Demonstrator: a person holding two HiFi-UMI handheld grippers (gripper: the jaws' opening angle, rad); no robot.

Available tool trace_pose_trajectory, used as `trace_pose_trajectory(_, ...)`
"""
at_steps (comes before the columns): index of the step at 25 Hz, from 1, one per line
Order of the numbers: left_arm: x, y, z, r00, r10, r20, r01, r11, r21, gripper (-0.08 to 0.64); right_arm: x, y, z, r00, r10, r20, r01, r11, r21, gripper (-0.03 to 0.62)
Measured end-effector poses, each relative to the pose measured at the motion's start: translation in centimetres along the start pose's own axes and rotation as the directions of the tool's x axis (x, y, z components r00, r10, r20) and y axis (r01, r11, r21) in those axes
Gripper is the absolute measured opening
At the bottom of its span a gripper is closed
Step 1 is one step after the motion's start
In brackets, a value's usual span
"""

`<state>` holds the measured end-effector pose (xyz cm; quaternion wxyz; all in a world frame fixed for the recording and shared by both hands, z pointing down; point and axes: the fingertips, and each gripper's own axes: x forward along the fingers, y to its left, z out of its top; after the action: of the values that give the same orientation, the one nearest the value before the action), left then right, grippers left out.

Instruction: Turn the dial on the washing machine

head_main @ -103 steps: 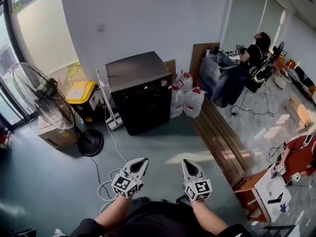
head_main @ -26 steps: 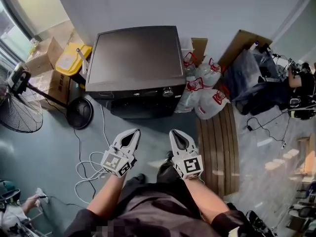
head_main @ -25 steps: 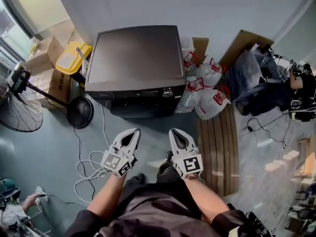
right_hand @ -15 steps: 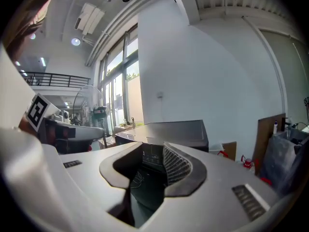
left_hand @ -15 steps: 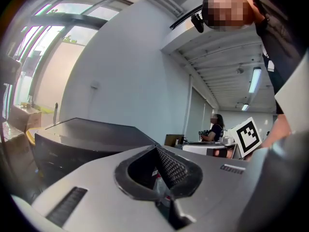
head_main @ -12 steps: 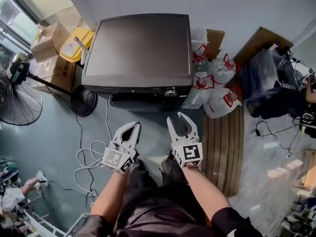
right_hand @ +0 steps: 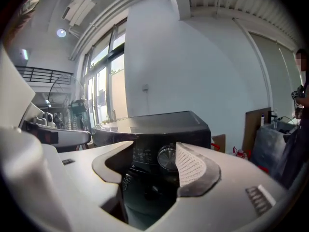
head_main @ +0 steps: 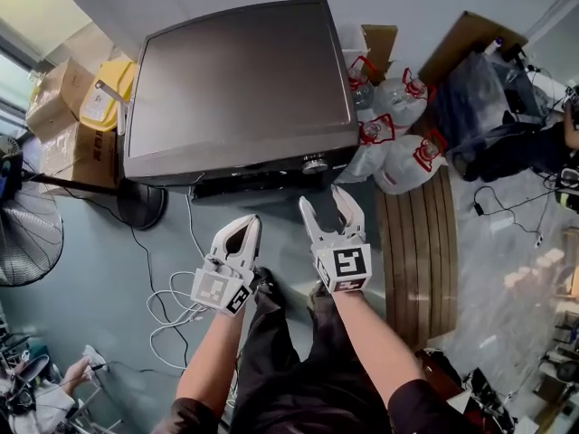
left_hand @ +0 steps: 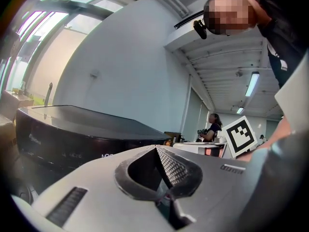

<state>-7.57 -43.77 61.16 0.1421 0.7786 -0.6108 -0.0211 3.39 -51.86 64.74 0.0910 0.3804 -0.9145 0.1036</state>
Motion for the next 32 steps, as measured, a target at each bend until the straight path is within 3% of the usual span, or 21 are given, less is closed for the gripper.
trace_pose_trajectory(8, 0.8, 2.7, -1.7, 0.999, -0.048, 0.005, 0.048, 0.999, -0.005, 0.012, 3.3, -1.6, -2.6, 0.995, -0.098, -0.021, 0.098, 0.995, -0.008, 0.298)
trace_pose_trajectory(17, 2.2, 2.8, -4.3, 0.994, -0.11, 0.015, 0.111, 0.993, -0.03, 0.012, 6.2, -3.2, -4.5, 0.989, -0.148, -0.001, 0.148, 0.989, -0.016, 0.308)
trace_pose_trajectory(32, 2.2, 2.0, -6.6, 0.987, -0.157, -0.019, 0.155, 0.986, -0.062, 0.012, 7.7, -3.9, -5.4, 0.987, -0.163, 0.003, 0.163, 0.987, -0.001, 0.308)
